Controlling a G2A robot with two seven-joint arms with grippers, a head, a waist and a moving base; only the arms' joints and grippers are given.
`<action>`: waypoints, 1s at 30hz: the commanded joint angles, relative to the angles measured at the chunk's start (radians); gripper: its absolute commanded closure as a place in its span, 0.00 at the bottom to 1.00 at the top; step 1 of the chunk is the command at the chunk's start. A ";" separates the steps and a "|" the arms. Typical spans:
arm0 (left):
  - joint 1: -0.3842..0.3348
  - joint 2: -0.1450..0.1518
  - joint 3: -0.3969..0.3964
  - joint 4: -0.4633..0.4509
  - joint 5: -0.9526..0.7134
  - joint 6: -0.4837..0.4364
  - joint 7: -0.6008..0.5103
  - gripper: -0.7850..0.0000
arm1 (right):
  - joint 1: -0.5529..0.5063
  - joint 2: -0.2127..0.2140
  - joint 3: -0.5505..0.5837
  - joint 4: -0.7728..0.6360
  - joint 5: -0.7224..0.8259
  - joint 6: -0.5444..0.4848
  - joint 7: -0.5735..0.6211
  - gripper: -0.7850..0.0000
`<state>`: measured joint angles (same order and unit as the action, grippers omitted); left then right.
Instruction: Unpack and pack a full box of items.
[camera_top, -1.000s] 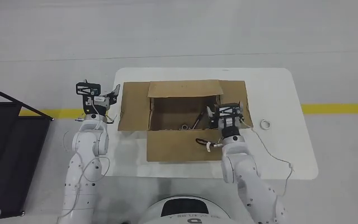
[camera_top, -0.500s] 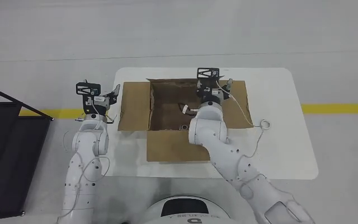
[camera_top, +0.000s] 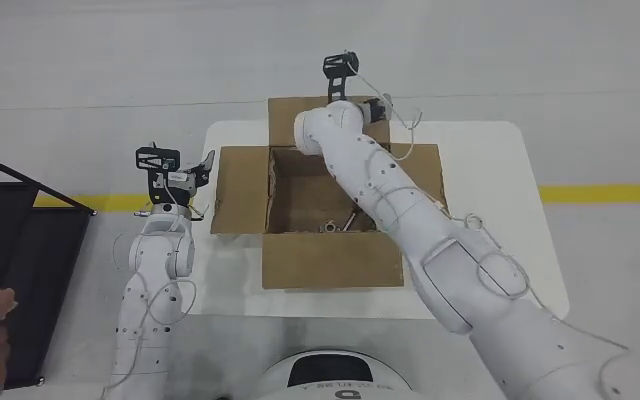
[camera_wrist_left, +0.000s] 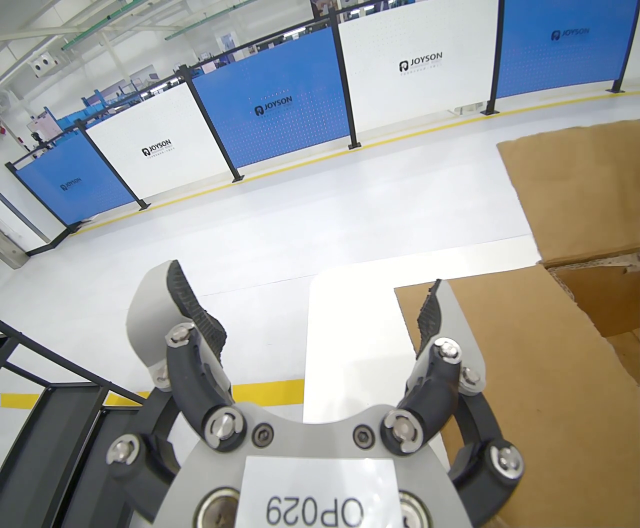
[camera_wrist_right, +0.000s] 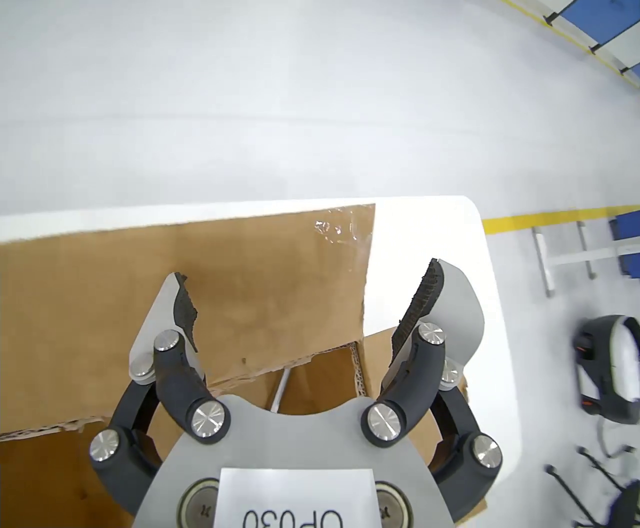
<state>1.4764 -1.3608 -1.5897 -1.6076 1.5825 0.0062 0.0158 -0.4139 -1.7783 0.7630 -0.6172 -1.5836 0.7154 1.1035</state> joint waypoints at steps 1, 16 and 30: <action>0.000 0.000 0.000 0.000 0.000 0.000 0.000 0.00 | 0.042 -0.034 -0.001 0.098 0.019 -0.023 0.024 0.00; 0.000 0.000 0.000 0.000 0.000 0.000 0.000 0.00 | -0.483 0.021 0.172 -0.752 -0.126 -0.104 -0.145 0.00; 0.000 0.000 0.000 0.000 0.000 0.000 0.000 0.00 | -1.095 0.131 0.441 -1.381 -0.207 -0.549 -0.102 0.00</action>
<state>1.4764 -1.3608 -1.5897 -1.6076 1.5825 0.0062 0.0158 -1.5094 -1.6475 1.2041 -1.9969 -1.7890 0.1651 1.0041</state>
